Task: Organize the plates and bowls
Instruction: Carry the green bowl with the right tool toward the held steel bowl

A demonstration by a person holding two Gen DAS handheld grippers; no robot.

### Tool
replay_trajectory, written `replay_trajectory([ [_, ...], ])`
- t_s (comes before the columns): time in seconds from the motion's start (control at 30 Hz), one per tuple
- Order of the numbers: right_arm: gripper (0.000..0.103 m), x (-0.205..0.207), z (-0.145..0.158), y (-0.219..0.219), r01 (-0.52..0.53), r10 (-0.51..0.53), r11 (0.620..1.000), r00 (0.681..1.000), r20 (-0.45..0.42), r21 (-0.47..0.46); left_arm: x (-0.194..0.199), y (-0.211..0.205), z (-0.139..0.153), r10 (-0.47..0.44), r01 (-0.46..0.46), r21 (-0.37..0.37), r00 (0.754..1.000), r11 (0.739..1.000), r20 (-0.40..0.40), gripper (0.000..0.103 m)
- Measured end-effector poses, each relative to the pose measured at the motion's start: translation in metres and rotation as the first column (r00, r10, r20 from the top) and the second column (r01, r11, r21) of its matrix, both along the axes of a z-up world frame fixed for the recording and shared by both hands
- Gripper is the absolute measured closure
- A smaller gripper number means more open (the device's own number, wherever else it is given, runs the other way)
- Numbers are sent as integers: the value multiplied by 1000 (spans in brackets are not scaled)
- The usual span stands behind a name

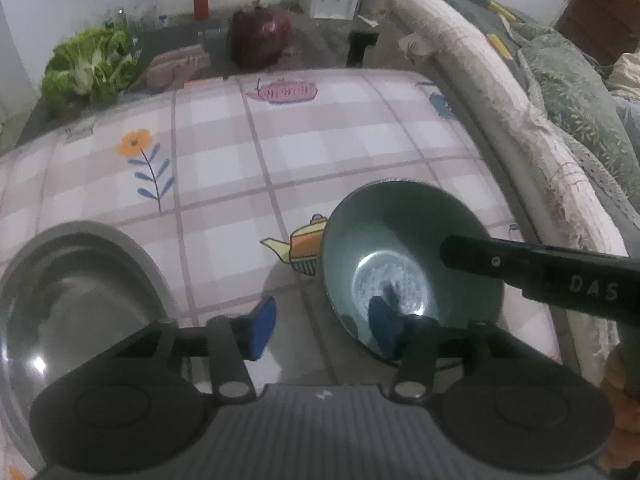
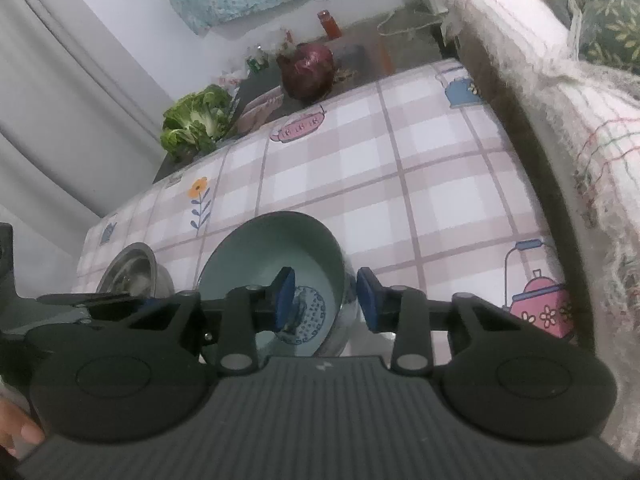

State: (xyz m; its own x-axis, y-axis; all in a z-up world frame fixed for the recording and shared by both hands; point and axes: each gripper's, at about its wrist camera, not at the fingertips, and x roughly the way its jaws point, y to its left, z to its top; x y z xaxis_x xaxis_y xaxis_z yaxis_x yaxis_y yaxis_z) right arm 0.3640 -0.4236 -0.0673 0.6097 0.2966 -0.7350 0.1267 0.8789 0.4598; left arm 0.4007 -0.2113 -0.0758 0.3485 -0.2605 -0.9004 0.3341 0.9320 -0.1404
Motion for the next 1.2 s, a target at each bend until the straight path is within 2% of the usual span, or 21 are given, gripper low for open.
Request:
replay_trajectory([
  [0.13,77,3,-8,-6,7,-7,999,1000,-19,36,1,-3,-5,-4,4,-3,1000,1000,-13,63],
  [0.4,83,6,-25,-8,12,-9,997,999,-50,76,-1,-11,-6,-25,25,1,1000,1000,-2,78],
  [0.63,84,3,-24,-4,6,-4,999,999,-39,53,-7,-16,-4,-46,44,41,998,998,40,78],
  [1.2,84,-2,-4,5,-6,6,1000,1000,-13,4,-17,-8,12,-27,25,28,997,999,68,79],
])
